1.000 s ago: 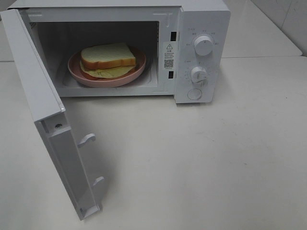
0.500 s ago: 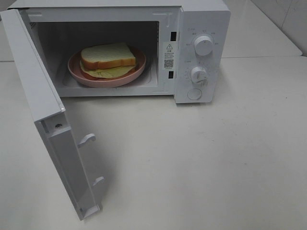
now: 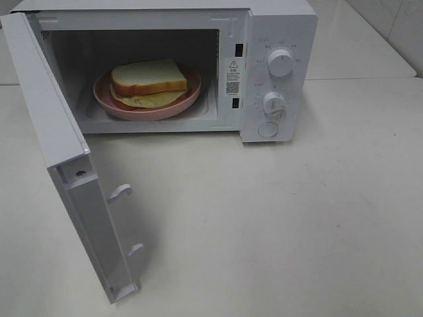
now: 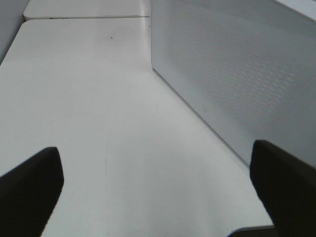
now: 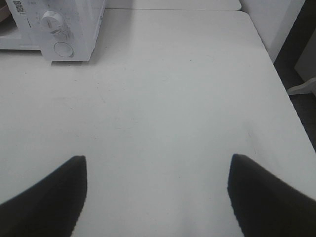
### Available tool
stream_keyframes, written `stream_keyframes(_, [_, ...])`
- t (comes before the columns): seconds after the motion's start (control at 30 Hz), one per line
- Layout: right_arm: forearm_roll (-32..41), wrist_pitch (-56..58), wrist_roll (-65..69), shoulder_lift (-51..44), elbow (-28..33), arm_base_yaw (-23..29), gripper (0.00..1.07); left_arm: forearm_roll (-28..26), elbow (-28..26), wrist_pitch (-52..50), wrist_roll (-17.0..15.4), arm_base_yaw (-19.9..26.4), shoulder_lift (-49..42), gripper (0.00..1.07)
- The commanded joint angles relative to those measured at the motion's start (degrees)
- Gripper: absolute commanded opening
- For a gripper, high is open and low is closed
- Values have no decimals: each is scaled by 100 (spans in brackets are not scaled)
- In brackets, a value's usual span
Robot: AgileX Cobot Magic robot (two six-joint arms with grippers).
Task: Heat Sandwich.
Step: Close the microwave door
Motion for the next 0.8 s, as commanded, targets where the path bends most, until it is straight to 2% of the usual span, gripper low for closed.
stream_keyframes(0.03, [17, -57, -57, -166, 6, -46, 76, -6, 29, -52, -40, 0, -109, 97])
stream_keyframes(0.47, [17, -57, -57, -166, 6, -46, 76, -17, -178, -413, -40, 0, -52, 95])
stream_keyframes(0.63, [17, -57, -57, -166, 6, -46, 76, -11, -195, -808, -11, 0, 350, 87])
stream_keyframes(0.77, [17, -57, -57, -166, 6, -46, 76, 6, -195, -1444, 6, 0, 859, 71])
stream_keyframes(0.8, [17, -57, -57, -166, 6, -46, 76, 6, -195, -1444, 6, 0, 859, 71])
